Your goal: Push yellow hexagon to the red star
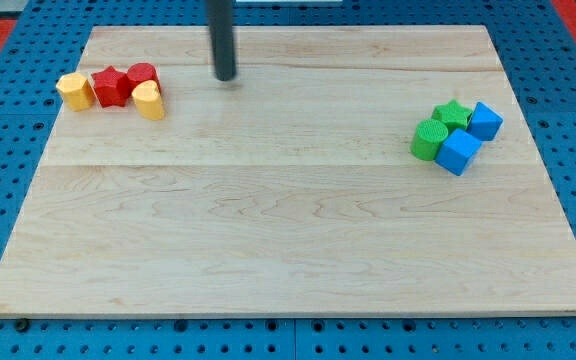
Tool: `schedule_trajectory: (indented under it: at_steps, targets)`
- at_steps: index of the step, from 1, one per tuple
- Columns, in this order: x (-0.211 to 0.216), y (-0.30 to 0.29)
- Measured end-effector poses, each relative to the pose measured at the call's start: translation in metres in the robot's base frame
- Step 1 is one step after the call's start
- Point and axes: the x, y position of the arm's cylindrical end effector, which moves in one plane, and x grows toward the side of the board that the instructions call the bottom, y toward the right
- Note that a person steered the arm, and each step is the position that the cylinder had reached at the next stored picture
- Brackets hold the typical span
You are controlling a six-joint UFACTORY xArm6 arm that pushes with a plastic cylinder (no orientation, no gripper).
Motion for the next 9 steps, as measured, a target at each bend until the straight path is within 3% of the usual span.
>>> schedule_trajectory:
  at_steps: [1, 2, 9]
  targets:
    - [-0.010, -0.113]
    - [-0.011, -0.183]
    - [0.055, -0.170]
